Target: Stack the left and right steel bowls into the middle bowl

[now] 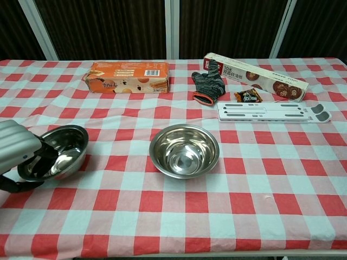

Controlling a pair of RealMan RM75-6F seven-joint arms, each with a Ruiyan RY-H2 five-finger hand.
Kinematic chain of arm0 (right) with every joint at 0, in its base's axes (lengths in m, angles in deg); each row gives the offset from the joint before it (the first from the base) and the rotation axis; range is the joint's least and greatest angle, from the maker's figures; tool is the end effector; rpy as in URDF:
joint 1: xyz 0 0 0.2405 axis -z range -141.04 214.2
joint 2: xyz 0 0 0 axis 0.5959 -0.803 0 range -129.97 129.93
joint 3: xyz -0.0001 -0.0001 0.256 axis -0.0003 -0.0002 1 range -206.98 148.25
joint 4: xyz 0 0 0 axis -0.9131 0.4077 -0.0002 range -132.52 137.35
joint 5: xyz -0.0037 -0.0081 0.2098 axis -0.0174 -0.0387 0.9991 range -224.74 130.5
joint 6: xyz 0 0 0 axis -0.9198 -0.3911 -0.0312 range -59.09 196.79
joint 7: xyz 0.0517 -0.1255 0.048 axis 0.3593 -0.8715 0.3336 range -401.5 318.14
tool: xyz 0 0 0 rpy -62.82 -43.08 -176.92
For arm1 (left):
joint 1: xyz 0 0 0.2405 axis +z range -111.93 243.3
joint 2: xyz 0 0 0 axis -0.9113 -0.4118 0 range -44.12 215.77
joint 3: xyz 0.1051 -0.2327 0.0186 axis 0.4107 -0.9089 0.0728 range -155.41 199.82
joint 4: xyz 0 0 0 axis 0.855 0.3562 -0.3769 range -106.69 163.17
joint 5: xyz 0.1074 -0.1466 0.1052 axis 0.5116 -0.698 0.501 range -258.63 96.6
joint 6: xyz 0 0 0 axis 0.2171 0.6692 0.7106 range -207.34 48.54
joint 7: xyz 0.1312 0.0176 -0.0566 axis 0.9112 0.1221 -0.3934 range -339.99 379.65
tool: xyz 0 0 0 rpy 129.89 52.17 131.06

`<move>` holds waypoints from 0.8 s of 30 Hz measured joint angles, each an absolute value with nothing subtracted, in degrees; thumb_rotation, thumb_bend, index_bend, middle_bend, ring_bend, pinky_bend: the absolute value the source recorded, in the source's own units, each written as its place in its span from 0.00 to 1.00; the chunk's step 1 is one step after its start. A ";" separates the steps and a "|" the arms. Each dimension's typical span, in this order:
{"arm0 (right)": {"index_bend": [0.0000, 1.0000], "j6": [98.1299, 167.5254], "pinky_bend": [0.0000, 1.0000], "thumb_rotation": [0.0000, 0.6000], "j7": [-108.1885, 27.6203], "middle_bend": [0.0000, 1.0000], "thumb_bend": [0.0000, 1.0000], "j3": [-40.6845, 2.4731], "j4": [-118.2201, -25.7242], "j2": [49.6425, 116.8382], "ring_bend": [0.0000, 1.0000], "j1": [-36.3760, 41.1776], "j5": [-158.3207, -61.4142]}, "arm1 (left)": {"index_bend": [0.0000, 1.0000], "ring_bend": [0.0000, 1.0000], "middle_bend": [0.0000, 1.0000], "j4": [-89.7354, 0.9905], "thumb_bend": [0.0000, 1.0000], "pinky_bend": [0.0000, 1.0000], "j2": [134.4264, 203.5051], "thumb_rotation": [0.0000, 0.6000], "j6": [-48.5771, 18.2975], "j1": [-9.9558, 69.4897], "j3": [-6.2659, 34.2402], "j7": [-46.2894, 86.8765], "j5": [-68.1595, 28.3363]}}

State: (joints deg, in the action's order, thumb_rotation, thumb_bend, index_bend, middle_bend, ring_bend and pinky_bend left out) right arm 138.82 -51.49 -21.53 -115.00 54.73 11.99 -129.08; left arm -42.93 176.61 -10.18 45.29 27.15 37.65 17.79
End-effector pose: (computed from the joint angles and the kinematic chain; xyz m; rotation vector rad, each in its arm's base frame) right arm -0.1599 -0.2548 0.1506 1.7247 -0.8853 1.1168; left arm -0.2587 0.2141 -0.0281 -2.0721 -0.5717 -0.7972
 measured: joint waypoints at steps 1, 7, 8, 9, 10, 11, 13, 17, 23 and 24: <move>0.00 138.87 0.00 1.00 -51.35 0.01 0.00 -21.60 -114.86 54.68 0.00 12.10 -129.19 | 0.71 0.65 0.73 -43.09 0.34 0.74 176.55 1.00 -9.88 45.23 27.09 37.74 17.85; 0.00 139.16 0.00 1.00 -50.67 0.01 0.00 -21.67 -114.43 54.50 0.00 12.51 -129.49 | 0.71 0.66 0.74 -44.85 0.34 0.75 175.63 1.00 -8.47 44.74 26.67 38.46 18.38; 0.00 139.26 0.00 1.00 -50.55 0.01 0.00 -21.62 -114.41 54.46 0.00 12.56 -129.51 | 0.71 0.66 0.74 -45.42 0.34 0.75 175.35 1.00 -8.30 44.52 26.50 38.75 18.52; 0.00 139.40 0.00 1.00 -50.35 0.01 0.00 -21.48 -114.40 54.36 0.00 12.60 -129.49 | 0.71 0.66 0.74 -45.89 0.34 0.75 175.13 1.00 -8.21 44.33 26.35 38.97 18.62; 0.00 139.52 0.00 1.00 -50.15 0.01 0.00 -21.34 -114.39 54.28 0.00 12.64 -129.46 | 0.71 0.66 0.74 -46.61 0.34 0.75 174.82 1.00 -8.15 44.01 26.11 39.31 18.75; 0.00 139.69 0.00 1.00 -49.91 0.01 0.00 -21.18 -114.37 54.19 0.00 12.67 -129.41 | 0.71 0.66 0.74 -47.25 0.34 0.75 174.59 1.00 -8.16 43.70 25.90 39.61 18.85; 0.00 140.24 0.00 1.00 -49.17 0.02 0.00 -20.78 -114.36 53.95 0.00 12.82 -129.36 | 0.71 0.66 0.74 -48.68 0.34 0.75 174.18 1.00 -8.43 42.84 25.35 40.41 19.05; 0.00 141.80 0.00 1.00 -47.86 0.02 0.00 -20.07 -114.50 53.42 0.00 13.31 -129.74 | 0.71 0.66 0.74 -52.38 0.34 0.75 173.92 1.00 -11.37 39.76 23.82 43.64 19.33; 0.00 144.26 0.00 1.00 -45.43 0.02 0.00 -19.00 -115.61 52.42 0.00 14.23 -130.80 | 0.72 0.66 0.74 -56.52 0.34 0.75 176.17 1.00 -18.26 34.17 20.18 49.43 18.24; 0.00 144.49 0.00 1.00 -45.08 0.02 0.00 -18.87 -116.06 51.94 0.00 14.43 -130.95 | 0.72 0.66 0.74 -56.91 0.35 0.75 176.74 1.00 -19.35 33.40 19.53 50.30 17.62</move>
State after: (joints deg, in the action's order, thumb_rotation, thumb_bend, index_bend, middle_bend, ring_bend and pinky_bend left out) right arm 144.49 -45.08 -18.87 -116.06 51.94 14.43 -130.95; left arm -56.91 176.74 -19.35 33.40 19.53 50.30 17.62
